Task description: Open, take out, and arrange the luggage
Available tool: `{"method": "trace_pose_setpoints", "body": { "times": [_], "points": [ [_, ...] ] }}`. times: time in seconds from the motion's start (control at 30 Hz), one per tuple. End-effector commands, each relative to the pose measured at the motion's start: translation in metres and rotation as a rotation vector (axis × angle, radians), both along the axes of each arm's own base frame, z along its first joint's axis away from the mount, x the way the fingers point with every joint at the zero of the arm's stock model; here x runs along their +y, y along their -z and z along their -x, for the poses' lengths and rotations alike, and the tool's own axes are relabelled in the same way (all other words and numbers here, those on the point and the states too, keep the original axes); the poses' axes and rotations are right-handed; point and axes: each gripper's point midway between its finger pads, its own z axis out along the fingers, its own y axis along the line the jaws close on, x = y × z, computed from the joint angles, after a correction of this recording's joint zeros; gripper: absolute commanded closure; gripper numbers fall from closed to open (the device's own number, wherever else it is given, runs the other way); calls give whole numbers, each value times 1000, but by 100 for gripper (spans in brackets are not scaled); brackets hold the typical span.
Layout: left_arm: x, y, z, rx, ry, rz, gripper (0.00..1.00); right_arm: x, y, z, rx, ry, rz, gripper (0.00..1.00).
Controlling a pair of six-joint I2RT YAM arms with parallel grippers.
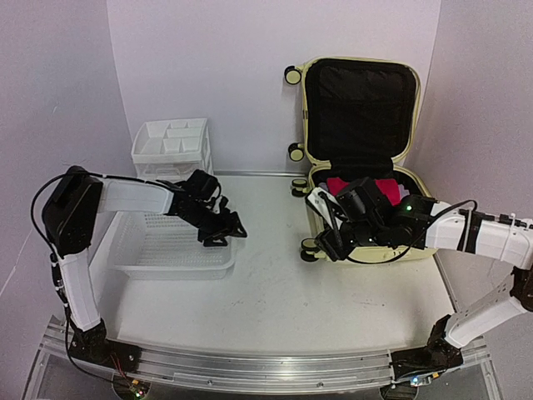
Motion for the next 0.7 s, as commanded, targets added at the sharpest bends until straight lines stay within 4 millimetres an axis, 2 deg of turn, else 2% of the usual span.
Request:
{"method": "trace_pose_setpoints", "body": {
  "times": [0.0,0.17,0.23,0.43,0.67],
  "points": [
    [-80,-40,-40,-87,15,194,30,-6,-24,-3,-65,32,-59,35],
    [-134,-49,-54,-120,67,247,29,-20,-31,4,-76,52,-73,34],
    [-149,-50,-56,-135,87,260,30,-27,-32,7,-83,67,-80,34],
    [-171,-54,-74,-148,74,297,30,-38,-35,14,-90,83,-94,33],
    [-195,-62,-78,-147,80,347,31,-38,-35,15,-75,102,-117,33]
  ]
}}
